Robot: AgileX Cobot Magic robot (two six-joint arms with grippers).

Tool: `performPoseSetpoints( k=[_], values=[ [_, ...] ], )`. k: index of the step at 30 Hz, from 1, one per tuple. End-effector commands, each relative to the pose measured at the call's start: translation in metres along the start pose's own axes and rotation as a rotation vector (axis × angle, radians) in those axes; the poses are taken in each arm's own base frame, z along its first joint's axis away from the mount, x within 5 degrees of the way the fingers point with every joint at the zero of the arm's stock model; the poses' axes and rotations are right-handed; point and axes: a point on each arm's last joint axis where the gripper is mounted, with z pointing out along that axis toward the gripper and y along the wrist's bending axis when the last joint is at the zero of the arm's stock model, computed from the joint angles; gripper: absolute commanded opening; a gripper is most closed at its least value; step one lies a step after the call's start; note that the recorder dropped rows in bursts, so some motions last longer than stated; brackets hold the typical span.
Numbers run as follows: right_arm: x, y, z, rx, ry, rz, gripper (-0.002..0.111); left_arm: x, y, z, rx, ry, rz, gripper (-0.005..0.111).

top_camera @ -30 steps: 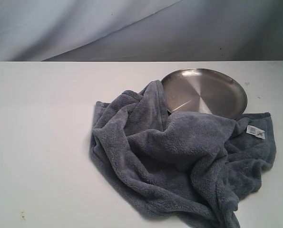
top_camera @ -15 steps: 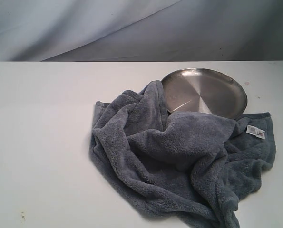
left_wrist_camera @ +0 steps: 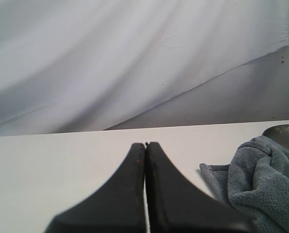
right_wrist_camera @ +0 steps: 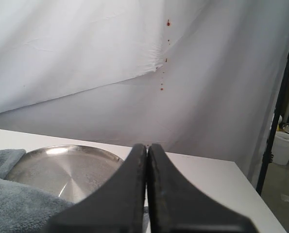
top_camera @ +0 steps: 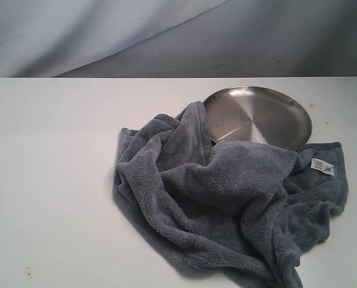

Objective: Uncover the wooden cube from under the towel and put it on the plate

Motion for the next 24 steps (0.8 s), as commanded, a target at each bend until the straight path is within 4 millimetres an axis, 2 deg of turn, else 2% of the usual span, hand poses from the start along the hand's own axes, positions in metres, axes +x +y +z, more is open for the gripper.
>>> performPoseSetpoints(
  k=[1, 13, 15, 17, 18, 21, 23, 24],
  values=[
    [0.001, 0.000, 0.000, 0.000, -0.002, 0.007, 0.000, 0.000, 0.000, 0.000, -0.003, -0.011, -0.005, 0.000],
    [-0.006, -0.002, -0.001, 0.020, -0.077, 0.008, 0.000, 0.000, 0.000, 0.000, -0.003, -0.011, -0.005, 0.000],
    [-0.013, -0.004, -0.002, 0.041, -0.158, 0.010, 0.000, 0.000, 0.000, 0.000, -0.003, -0.011, -0.005, 0.000],
    [-0.020, -0.006, -0.003, 0.051, -0.233, 0.109, 0.000, 0.000, 0.000, 0.000, -0.003, -0.011, -0.005, 0.000],
    [-0.021, -0.007, -0.003, 0.053, -0.256, 0.228, 0.000, 0.000, 0.000, 0.000, -0.003, -0.011, -0.005, 0.000],
    [-0.024, -0.009, -0.004, 0.060, -0.291, 0.273, 0.000, 0.000, 0.000, 0.000, -0.003, -0.011, -0.005, 0.000],
    [-0.060, -0.013, -0.012, 0.059, -0.409, 0.208, 0.000, 0.000, 0.000, 0.000, -0.003, -0.011, -0.005, 0.000],
    [-0.090, -0.017, -0.022, 0.066, -0.519, 0.164, 0.000, 0.000, 0.000, 0.000, -0.003, -0.011, -0.005, 0.000]
  ],
)
